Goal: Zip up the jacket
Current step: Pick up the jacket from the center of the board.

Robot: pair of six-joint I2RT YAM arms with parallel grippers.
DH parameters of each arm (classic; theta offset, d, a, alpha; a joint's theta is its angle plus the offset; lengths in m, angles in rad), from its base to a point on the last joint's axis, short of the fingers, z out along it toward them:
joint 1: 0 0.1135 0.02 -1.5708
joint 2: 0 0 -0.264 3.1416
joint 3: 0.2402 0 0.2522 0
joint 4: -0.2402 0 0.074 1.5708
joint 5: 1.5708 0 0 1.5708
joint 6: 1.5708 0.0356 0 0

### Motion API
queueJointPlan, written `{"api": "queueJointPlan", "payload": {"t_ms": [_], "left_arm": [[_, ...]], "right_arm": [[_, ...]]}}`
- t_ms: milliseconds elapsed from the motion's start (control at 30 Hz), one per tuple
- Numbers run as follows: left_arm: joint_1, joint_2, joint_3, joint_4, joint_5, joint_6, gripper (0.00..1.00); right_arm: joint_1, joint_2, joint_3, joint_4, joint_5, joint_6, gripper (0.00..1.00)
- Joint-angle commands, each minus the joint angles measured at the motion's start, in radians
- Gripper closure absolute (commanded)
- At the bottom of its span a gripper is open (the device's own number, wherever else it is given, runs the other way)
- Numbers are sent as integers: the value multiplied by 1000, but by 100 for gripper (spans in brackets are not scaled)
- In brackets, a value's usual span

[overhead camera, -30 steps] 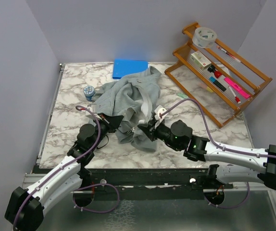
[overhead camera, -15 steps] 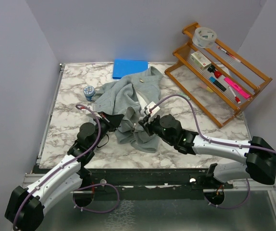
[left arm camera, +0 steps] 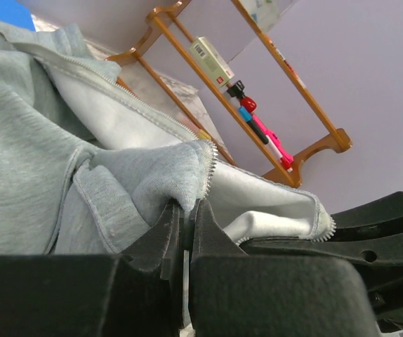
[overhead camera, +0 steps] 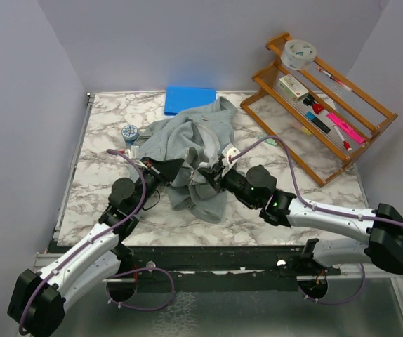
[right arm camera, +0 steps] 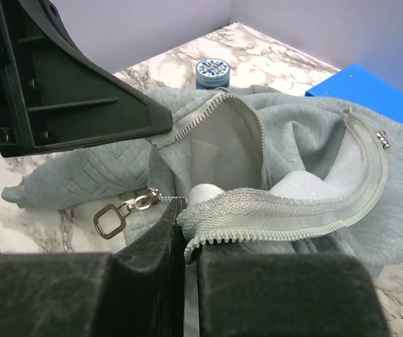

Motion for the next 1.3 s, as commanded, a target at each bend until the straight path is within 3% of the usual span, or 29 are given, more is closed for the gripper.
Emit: {"api": "queueJointPlan", "payload": {"t_ms": [0,500,1267], "left_arm": [[6,16,33,112,54,10,100],[6,29,31,135,77,-16,100],[6,27,25,141,95,-45,100]], "right_arm": [[5,-7,30,37,2,13,100],[5,35,52,95,42,116,100],[6,69,90,118,38,146,100]]}}
